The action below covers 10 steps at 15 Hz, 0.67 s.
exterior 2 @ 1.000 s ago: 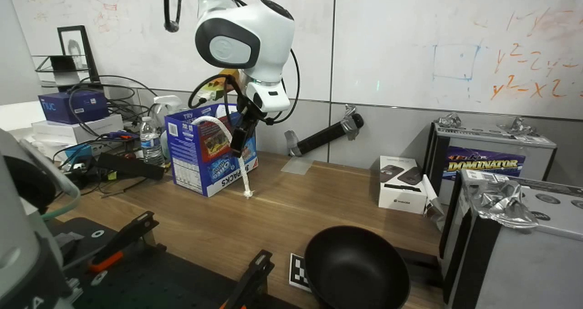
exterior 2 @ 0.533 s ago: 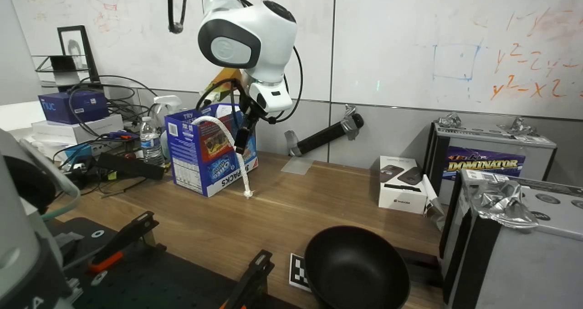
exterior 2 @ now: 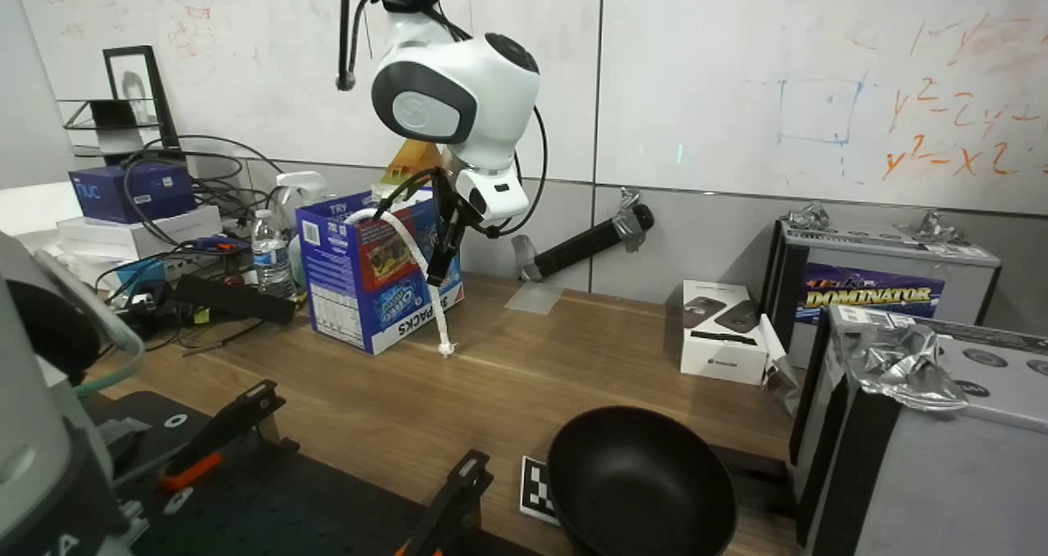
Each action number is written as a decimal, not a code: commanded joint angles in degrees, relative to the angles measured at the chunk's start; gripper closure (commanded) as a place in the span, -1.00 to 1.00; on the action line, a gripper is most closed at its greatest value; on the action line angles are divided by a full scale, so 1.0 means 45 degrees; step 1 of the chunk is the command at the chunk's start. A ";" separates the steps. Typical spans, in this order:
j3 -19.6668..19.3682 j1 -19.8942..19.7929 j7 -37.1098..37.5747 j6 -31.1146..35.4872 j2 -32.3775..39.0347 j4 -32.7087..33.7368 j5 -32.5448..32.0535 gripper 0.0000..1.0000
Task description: Put the ropes into the box.
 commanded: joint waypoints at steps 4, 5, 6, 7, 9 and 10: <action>0.0153 -0.0290 -0.1146 -0.1273 0.0874 0.1043 0.0685 -1.00; 0.0130 -0.0275 -0.1202 -0.1438 0.0956 0.1133 0.0720 -1.00; 0.0131 -0.0265 -0.1285 -0.1624 0.1015 0.1197 0.0750 -1.00; 0.0114 -0.0231 -0.1300 -0.1726 0.1108 0.1272 0.0739 -1.00; 0.0095 -0.0214 -0.1342 -0.1982 0.1263 0.1406 0.0705 -1.00; 0.0079 -0.0199 -0.1328 -0.2090 0.1338 0.1471 0.0676 -1.00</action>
